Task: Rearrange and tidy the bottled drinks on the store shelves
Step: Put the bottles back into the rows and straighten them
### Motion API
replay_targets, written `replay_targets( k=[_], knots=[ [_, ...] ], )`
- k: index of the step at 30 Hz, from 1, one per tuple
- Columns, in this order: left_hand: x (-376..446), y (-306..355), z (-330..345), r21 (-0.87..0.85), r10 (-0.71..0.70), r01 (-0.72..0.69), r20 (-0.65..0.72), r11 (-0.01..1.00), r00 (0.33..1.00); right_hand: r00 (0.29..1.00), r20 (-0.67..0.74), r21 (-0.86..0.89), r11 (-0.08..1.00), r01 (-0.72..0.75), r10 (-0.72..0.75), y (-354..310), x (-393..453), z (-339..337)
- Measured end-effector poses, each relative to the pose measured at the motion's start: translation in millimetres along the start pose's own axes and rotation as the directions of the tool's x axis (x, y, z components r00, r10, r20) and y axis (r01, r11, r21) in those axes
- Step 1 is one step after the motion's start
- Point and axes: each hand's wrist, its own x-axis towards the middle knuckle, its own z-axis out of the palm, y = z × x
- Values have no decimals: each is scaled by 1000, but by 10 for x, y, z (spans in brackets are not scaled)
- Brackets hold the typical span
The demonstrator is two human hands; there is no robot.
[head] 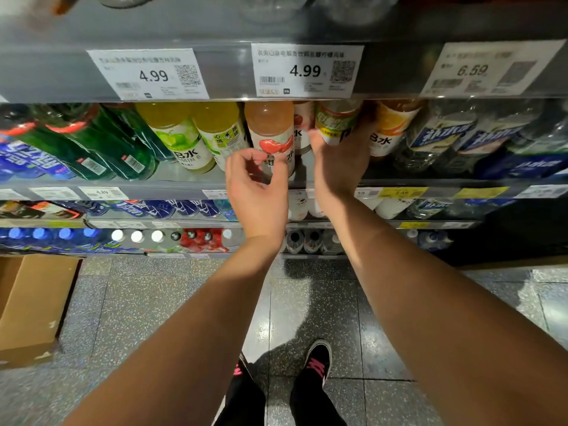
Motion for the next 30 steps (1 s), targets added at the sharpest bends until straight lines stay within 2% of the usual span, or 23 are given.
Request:
replay_targets(
  k=[9,14,18,21,24,30],
  knots=[
    [-45,310,-245,-75,-114,127,164,989,980,981,190,-205,975,82,-42,-80,-6,-463],
    [-178,582,-443,61,-267,263,372,963,889,941,337,-295,953,66,39,-224,-306,-955],
    [-259,889,-662,176,-354,307,486,935,799,901,392,-220,969,-108,189,-372,-690,-1350],
    [-272,1107,-839,205,-376,316,548,926,747,846,477,-193,967,-166,240,-508,-896,-1554],
    [-317,1348,-1037,223,-405,340,587,913,701,814,534,-172,972,-162,230,-717,-1039,-1724],
    [-367,1617,-1365,181,-386,354,621,918,682,762,637,-120,991,-52,117,-1102,-1377,-1842]
  ],
)
